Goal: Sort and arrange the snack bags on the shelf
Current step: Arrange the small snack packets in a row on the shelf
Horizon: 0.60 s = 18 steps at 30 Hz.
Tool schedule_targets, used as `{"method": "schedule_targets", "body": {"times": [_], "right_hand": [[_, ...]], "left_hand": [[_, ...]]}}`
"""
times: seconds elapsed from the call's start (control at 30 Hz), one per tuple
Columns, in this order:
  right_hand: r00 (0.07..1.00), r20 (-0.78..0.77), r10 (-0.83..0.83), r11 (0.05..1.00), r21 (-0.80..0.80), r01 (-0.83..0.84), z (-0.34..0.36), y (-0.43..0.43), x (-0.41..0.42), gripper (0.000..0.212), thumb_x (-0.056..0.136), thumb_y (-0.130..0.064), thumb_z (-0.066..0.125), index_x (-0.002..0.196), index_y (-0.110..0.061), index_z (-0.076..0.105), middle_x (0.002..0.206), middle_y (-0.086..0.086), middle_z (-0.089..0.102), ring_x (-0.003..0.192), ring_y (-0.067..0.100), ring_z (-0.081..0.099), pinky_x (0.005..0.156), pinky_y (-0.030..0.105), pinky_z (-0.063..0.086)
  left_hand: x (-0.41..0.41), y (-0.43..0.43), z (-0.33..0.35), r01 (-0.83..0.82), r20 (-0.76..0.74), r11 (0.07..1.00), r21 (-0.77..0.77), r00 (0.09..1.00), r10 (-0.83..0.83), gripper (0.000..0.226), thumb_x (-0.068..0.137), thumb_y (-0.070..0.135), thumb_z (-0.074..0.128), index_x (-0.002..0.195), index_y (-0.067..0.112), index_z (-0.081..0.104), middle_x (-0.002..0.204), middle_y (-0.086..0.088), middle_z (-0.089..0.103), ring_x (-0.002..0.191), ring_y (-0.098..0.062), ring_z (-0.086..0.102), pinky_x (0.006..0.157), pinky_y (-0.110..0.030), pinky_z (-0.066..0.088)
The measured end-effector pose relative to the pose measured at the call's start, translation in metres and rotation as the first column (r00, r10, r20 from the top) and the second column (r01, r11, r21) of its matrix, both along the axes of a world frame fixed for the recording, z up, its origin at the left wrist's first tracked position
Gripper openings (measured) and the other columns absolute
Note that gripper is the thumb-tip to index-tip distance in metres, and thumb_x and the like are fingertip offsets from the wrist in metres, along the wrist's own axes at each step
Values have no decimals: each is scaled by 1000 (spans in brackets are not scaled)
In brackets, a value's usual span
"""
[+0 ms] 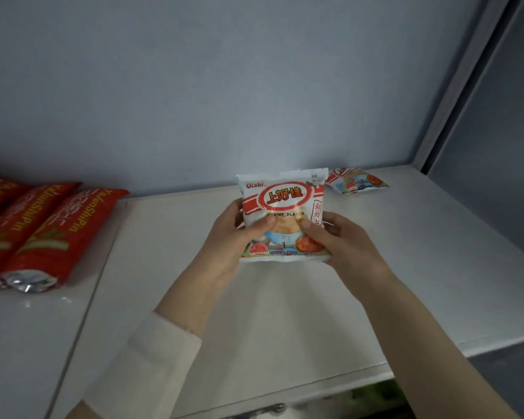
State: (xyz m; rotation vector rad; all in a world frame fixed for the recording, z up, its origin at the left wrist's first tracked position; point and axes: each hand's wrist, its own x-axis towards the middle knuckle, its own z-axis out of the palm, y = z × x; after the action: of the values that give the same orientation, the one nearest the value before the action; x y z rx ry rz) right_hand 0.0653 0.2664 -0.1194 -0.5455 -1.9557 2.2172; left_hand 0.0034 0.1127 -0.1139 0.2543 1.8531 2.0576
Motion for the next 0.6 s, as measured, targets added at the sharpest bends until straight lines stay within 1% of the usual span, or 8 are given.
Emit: {"method": "schedule_targets", "body": {"times": [0.03,0.1,0.2,0.27,0.37,0.43,0.5,0.6], "right_hand": [[1000,-13,-29,999,-23,29,-1,-4,4,32,75,-22,73,104,-13,63,103,10,71,90,24,69,87,37,55],[986,-88,-141,989,39,145,-1,-12,8,31,75,-15,75,102,-10,61,102,10,71,87,22,68,76,26,56],[926,-298,-233,871,360,335,3,-32,16,27,74,-8,75,93,-16,59,85,-4,66,73,4,60,61,6,47],[896,-434,-98,731,579,361,5,-51,24,28,71,-8,76,92,-17,60,85,-4,64,76,3,59,68,12,48],[878,-435,201,550,792,266,3,-74,37,36,73,-19,72,107,-10,64,105,4,65,95,19,63,79,29,53],[889,-393,237,597,780,186,7,-77,44,41,77,-23,72,115,-14,62,114,-3,62,103,10,59,81,22,53],[904,-403,144,710,678,190,15,-73,50,41,78,-22,72,118,-19,61,110,-9,60,101,2,55,77,14,51],[943,-326,-67,799,548,246,24,-63,53,53,75,-27,74,124,-24,55,117,-10,54,101,1,53,76,8,47]], "left_hand": [[7,-5,1,-23,-4,1000,16,1000,23,52,77,14,70,126,15,52,122,-6,64,104,-21,65,79,-31,56],[21,-11,2,-118,-78,993,-3,990,117,56,80,16,69,131,19,46,126,3,57,107,-12,60,74,-19,52],[42,-10,7,-182,-187,982,-55,968,169,46,83,24,67,127,21,50,128,9,52,118,-8,52,92,-24,45],[51,-7,18,-100,-126,995,16,987,101,48,84,25,67,127,13,52,122,3,59,115,-15,58,96,-31,48],[47,-14,33,-82,-58,984,155,994,92,60,75,31,70,123,0,51,101,-14,63,94,-30,64,76,-36,55],[41,-26,35,-85,-90,986,144,991,99,41,80,27,68,113,4,60,100,-18,67,94,-37,66,78,-44,54],[37,-38,33,-89,-68,987,131,993,98,22,87,21,64,108,13,64,102,-11,71,95,-31,68,87,-50,51],[35,-54,31,-10,-3,984,180,1000,10,19,89,16,59,106,12,66,103,-9,73,95,-24,69,92,-44,51]]}}
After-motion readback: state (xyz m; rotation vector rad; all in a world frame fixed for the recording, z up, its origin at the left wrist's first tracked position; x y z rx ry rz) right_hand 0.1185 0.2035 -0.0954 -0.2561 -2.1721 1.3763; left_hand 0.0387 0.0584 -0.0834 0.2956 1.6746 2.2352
